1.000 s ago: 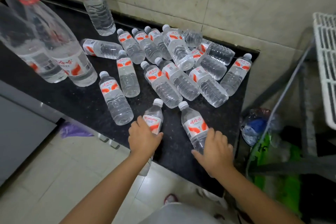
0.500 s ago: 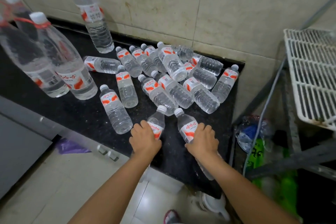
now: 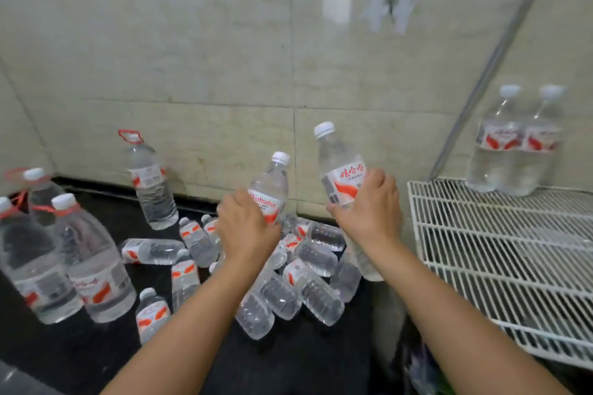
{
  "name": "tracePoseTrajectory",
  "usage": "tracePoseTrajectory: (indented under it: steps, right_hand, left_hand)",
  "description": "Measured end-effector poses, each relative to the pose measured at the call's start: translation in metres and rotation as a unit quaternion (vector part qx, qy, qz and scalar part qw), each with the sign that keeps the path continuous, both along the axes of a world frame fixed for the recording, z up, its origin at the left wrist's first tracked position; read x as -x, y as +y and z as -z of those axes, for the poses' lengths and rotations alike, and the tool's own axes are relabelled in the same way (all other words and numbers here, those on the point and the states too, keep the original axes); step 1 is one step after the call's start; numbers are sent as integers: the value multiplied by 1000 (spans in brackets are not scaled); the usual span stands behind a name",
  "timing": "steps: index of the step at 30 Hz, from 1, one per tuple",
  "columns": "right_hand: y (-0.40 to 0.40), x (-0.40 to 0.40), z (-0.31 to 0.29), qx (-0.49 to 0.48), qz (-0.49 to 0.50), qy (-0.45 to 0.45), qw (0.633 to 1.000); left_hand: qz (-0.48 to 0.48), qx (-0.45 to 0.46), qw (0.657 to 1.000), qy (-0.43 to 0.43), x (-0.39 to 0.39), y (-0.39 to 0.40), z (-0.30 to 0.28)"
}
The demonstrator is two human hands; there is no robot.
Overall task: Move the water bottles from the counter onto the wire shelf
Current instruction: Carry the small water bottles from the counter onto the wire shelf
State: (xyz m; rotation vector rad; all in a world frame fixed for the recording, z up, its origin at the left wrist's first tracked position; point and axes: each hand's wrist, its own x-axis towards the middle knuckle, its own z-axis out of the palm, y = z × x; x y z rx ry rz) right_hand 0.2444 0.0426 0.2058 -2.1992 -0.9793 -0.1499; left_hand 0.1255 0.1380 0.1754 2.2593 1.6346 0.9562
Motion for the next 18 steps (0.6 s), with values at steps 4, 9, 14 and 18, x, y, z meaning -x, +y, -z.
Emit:
tracePoseTrajectory:
  steps: [4,9,14,18]
  right_hand:
    - [-36,-64,-44,-89,43,-36,994]
    - [-109,-161,-63,-143,83,-58,984]
    - [-177,-259,-49,-158,122,-46,979]
    - [-201,-320,-31,-160,143,-36,976]
  left_hand:
    - [42,-49,996,-54,-73,-30,-52]
    - [99,-71,985,-124,-174,-92,-80]
    - [153,-33,966,-207,-280,-150,-64]
    - [183,4,952,-244,-352,-183,-45]
